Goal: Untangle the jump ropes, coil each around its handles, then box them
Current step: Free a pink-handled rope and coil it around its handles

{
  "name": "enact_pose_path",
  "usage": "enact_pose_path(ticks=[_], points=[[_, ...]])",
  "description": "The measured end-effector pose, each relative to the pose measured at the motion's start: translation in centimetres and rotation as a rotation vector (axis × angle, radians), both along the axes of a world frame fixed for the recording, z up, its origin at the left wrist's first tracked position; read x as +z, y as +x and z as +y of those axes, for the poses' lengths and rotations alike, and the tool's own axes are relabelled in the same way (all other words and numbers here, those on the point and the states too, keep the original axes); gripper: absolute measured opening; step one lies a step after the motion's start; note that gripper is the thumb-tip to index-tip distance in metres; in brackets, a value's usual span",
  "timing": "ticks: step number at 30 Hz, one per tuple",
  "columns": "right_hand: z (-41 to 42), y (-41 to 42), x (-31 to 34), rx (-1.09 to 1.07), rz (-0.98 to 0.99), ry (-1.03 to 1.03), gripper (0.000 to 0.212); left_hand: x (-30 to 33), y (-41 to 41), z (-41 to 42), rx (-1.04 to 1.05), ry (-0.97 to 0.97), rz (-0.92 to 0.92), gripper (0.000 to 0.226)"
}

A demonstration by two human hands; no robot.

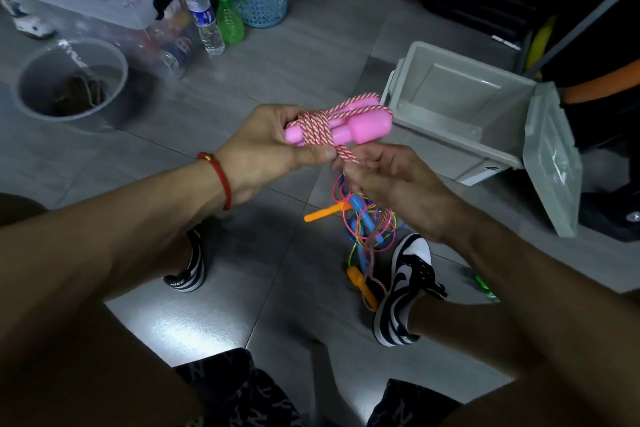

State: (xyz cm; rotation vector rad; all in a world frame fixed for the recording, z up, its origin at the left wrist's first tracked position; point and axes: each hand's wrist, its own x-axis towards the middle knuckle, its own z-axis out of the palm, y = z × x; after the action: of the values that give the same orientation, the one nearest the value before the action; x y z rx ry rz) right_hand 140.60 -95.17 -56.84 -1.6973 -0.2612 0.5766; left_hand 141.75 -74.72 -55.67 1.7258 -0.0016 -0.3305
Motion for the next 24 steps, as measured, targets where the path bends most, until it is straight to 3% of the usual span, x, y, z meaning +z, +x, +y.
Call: enact_pose_path(ticks=[3, 7, 13, 17, 20, 24], points=[[0.7, -0.5, -0.3, -0.034, -0.070, -0.210, 0.018, -0.8, 0.5, 0.1, 0.025, 0.105, -0.032, 0.036], [1.3, -0.9, -0.2, -0.162, -0.091, -0.361, 0.032, -1.5, 0.5, 0.0, -0.001, 0.460, -0.217, 0.049], [2.9, -0.6, 1.4, -0.427, 0.204, -0.104, 0.029, -1.3, -1.2, -1.6, -0.034, 0.907, -0.671, 0.045], [2.7, -1.1, 1.6, -0.592, 0.242, 0.013, 0.047, -1.6, -1.8, -1.9, -0.098, 0.876, -0.923, 0.042], [1.7, -1.3, 1.2, -0.602, 0.221, 0.036, 0.046, -2.2, -2.1, -1.9, -0.210, 0.656, -0.795, 0.056], [0.7, -0.9, 1.7, -0.351, 0.132, -0.016, 0.045, -1.7, -1.4, -1.3, -0.172, 0.176, -0.192, 0.082]])
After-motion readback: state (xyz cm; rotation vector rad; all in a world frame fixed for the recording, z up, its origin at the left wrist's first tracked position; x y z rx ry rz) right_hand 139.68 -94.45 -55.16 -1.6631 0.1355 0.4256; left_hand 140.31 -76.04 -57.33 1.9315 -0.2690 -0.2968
